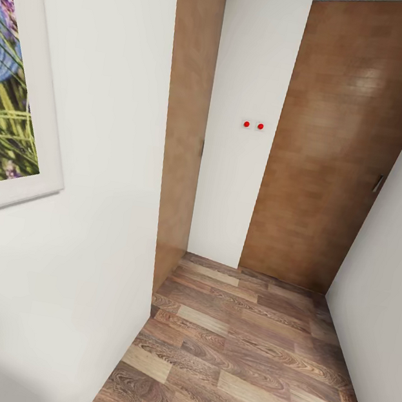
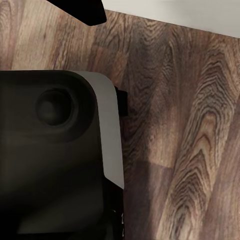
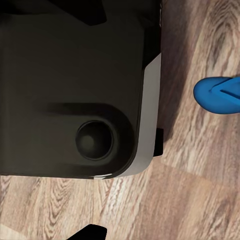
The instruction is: In the bedroom, move the book from the bed onto either nightstand, and place the two sandals side by side next to the bed.
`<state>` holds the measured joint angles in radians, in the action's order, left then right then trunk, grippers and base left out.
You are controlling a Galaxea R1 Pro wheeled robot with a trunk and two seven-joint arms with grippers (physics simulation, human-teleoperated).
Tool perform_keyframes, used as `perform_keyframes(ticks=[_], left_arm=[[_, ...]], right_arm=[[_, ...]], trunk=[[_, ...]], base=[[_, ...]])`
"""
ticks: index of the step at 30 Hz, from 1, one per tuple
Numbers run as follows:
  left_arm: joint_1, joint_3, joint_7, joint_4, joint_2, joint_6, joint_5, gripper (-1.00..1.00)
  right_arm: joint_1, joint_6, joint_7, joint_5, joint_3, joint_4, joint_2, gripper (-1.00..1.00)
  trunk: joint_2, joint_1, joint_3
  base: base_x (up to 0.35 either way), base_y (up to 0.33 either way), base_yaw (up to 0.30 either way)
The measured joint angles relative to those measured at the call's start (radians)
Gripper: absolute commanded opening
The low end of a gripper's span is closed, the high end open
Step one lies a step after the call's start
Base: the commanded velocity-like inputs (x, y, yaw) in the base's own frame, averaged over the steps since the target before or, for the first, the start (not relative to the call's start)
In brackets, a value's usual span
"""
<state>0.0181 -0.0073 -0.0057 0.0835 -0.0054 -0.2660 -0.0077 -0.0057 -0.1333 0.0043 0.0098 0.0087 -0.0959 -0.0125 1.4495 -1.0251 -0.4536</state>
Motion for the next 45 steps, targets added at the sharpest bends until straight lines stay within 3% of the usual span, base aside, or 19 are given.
perform_keyframes(ticks=[5, 8, 15, 25, 31, 35, 45], left_arm=[[0.005, 0.0, 0.005, 0.004, -0.017, 0.006, -0.001, 1.0], [0.024, 0.0, 0.019, 0.006, -0.042, 0.019, -0.002, 1.0], [0.157, -0.001, 0.098, 0.008, -0.069, 0.138, -0.003, 1.0], [0.295, 0.0, 0.135, 0.008, -0.081, 0.263, -0.003, 1.0], [0.32, 0.0, 0.141, 0.007, -0.083, 0.28, -0.002, 1.0], [0.326, 0.0, 0.143, 0.007, -0.082, 0.28, -0.002, 1.0], [0.33, 0.001, 0.145, 0.007, -0.079, 0.273, -0.001, 1.0]], right_arm=[[0.0, 0.0, 0.0, 0.0, -0.001, 0.0, 0.0, 1.0], [0.0, 0.0, 0.0, -0.001, -0.002, 0.0, 0.0, 1.0], [0.0, 0.0, -0.004, -0.002, -0.004, 0.0, 0.0, 1.0], [-0.001, 0.003, -0.015, -0.004, -0.005, -0.032, -0.012, 1.0], [-0.005, 0.011, -0.089, -0.002, -0.005, -0.094, -0.046, 1.0], [-0.041, 0.036, -0.192, -0.001, -0.004, -0.119, -0.074, 1.0], [-0.12, 0.132, -0.268, 0.0, -0.001, -0.133, -0.094, 1.0]], trunk=[[0.0, 0.0, 0.0], [0.0, 0.0, 0.0], [0.0, 0.0, 0.0], [0.0, 0.0, 0.0], [0.0, 0.0, 0.0], [0.0, 0.0, 0.0], [0.0, 0.0, 0.0]], base=[[0.0, 0.0, 0.0], [0.0, 0.0, 0.0], [0.0, 0.0, 0.0], [0.0, 0.0, 0.0], [0.0, 0.0, 0.0], [0.0, 0.0, 0.0], [0.0, 0.0, 0.0]])
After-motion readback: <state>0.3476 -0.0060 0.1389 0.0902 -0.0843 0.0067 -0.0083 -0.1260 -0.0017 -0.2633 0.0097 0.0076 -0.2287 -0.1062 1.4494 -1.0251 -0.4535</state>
